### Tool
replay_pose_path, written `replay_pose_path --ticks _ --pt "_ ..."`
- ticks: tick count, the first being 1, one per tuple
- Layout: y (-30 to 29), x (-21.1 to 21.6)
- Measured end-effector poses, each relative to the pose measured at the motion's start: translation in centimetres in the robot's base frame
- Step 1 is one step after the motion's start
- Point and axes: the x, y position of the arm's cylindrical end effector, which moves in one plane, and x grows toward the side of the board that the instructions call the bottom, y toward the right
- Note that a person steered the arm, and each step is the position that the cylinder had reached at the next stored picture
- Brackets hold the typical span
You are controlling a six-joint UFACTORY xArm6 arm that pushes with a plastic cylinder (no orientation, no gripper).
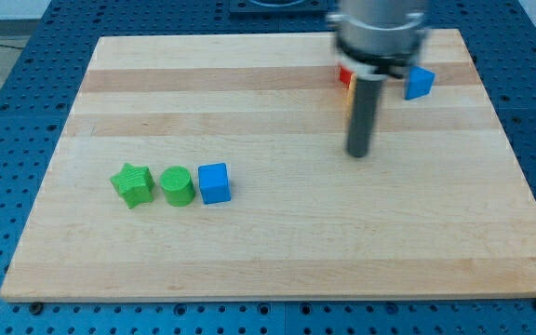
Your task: Move the blue triangle to the right side of the blue cube
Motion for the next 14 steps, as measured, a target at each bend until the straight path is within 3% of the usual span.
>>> replay_pose_path --ticks 1,2,4,5,9,11,14 --pt "7.9 -0.8" --pt "11.7 -4.9" --pt "10.3 -18.4" --pt "7.7 -19.1" --pt "8.3 -13.1" --pt "8.2 -14.7" --pt "7.1 -12.9"
